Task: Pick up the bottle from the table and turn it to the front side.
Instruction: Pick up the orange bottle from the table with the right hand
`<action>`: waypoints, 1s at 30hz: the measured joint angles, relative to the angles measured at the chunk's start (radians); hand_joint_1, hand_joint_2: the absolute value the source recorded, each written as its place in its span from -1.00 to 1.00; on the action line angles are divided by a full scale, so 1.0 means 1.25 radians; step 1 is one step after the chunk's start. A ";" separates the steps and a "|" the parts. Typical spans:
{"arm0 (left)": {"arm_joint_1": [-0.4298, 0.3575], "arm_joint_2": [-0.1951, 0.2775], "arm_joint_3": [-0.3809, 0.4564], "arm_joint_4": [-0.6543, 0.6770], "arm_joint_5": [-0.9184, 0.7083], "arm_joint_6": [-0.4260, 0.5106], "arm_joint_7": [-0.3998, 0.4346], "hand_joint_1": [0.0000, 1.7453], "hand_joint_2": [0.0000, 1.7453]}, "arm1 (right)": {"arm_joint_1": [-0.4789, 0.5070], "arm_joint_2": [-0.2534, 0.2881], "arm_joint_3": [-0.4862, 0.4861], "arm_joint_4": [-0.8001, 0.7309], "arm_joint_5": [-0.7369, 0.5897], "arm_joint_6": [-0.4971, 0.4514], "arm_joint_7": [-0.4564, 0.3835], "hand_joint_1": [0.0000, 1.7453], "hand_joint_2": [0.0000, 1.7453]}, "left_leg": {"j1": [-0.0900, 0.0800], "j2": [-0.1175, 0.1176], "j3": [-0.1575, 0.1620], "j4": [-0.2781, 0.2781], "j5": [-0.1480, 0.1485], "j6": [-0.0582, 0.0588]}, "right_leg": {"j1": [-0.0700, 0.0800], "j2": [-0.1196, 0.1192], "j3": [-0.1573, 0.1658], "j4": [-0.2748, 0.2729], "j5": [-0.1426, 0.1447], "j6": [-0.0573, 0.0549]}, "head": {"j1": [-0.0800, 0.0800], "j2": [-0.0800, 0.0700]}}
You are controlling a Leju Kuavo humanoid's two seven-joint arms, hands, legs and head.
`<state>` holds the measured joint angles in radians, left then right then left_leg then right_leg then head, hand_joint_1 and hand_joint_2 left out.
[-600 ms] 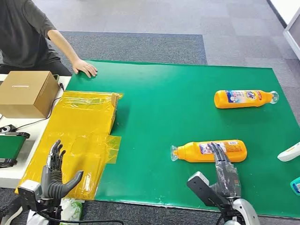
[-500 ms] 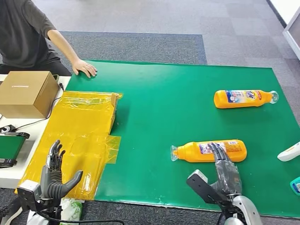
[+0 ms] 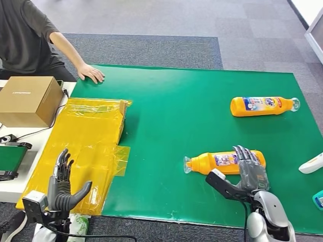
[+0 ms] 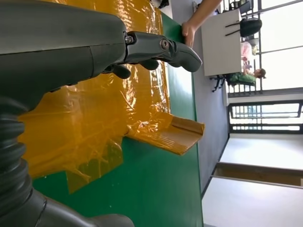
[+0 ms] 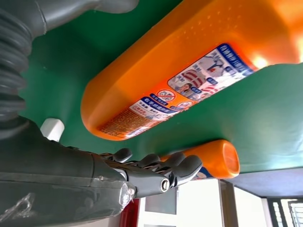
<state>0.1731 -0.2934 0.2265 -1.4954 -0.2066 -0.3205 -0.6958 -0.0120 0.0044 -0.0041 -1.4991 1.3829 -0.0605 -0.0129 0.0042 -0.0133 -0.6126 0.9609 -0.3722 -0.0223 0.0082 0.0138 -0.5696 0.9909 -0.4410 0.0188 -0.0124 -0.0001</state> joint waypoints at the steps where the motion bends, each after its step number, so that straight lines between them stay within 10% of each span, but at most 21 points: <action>1: -0.001 0.001 -0.002 0.002 0.002 0.002 0.000 -1.00 1.00 | -0.009 -0.004 0.000 0.011 0.009 0.003 0.002 -1.00 1.00 | 0.000 0.000 0.000 0.000 0.000 0.000 | 0.000 0.000 0.000 0.000 0.000 0.000 | 0.000 0.000; 7: -0.021 0.020 -0.033 0.027 0.024 0.017 0.000 -1.00 1.00 | -0.108 -0.047 0.004 0.155 0.042 0.079 0.001 -1.00 1.00 | 0.000 0.000 0.000 0.000 0.001 0.001 | 0.000 0.000 0.000 0.000 0.001 0.001 | 0.000 0.000; 11: -0.033 0.036 -0.052 0.043 0.041 0.029 0.000 -1.00 1.00 | -0.178 -0.084 0.017 0.267 0.042 0.103 -0.026 1.00 1.00 | 0.000 0.000 0.001 0.001 0.001 0.001 | 0.000 0.000 0.002 0.000 0.001 0.001 | 0.000 0.000; 22: -0.033 0.059 -0.069 0.060 0.058 0.041 0.000 -1.00 1.00 | -0.171 -0.126 0.059 0.282 -0.046 0.039 -0.072 1.00 1.00 | 0.000 -0.001 0.005 0.001 0.000 0.004 | 0.000 -0.001 0.007 -0.001 0.001 0.003 | 0.000 0.000; 30: -0.027 0.045 -0.061 0.083 0.087 -0.174 0.000 -1.00 1.00 | -0.067 -0.009 0.165 0.056 -0.165 -0.028 -0.109 1.00 1.00 | 0.000 0.000 0.003 0.001 0.000 0.001 | 0.001 0.000 0.004 -0.001 0.000 0.001 | 0.000 0.000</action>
<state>0.1397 -0.2368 0.1498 -1.3913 -0.0980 -0.5378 -0.6958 -0.0957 -0.0063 0.2023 -1.4290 1.1772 -0.0949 -0.1495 0.0040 -0.0133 -0.6085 0.9615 -0.3720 -0.0208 0.0090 0.0134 -0.5647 0.9899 -0.4409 0.0197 -0.0125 0.0000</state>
